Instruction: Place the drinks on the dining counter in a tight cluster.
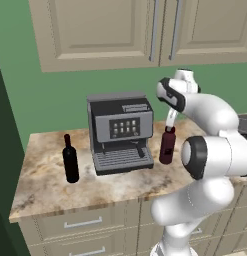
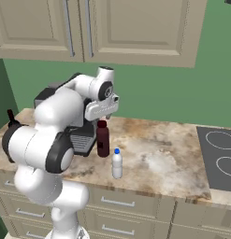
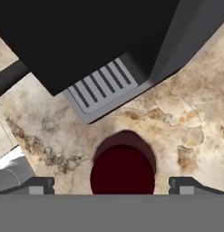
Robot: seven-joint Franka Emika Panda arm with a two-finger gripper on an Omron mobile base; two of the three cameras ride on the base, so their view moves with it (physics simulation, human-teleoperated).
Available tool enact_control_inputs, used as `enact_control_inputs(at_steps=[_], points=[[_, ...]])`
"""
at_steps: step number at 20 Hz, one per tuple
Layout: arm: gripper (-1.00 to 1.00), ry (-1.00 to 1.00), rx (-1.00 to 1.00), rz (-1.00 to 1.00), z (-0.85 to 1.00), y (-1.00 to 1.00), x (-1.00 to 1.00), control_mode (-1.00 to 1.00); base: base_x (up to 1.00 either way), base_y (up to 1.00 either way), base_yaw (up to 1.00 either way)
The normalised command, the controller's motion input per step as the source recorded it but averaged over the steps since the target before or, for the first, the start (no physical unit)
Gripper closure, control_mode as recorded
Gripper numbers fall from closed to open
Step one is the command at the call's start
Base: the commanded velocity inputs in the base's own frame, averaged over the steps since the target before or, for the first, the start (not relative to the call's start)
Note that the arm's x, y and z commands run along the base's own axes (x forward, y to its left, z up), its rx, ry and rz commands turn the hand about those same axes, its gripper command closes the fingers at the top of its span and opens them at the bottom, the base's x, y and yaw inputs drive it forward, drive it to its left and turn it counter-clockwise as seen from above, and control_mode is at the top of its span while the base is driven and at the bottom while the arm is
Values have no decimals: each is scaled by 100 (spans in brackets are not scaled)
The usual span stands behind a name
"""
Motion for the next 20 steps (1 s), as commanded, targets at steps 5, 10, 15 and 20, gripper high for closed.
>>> enact_control_inputs(at_steps=[5,10,15,20], points=[[-100,6,0,6,-20,0,6,-100,0,0,0],[-100,0,0,6,-22,0,0,-100,0,0,0],[-100,0,0,4,-23,0,0,-100,0,0,0],[-100,-2,0,1,-17,0,0,-100,0,0,0]])
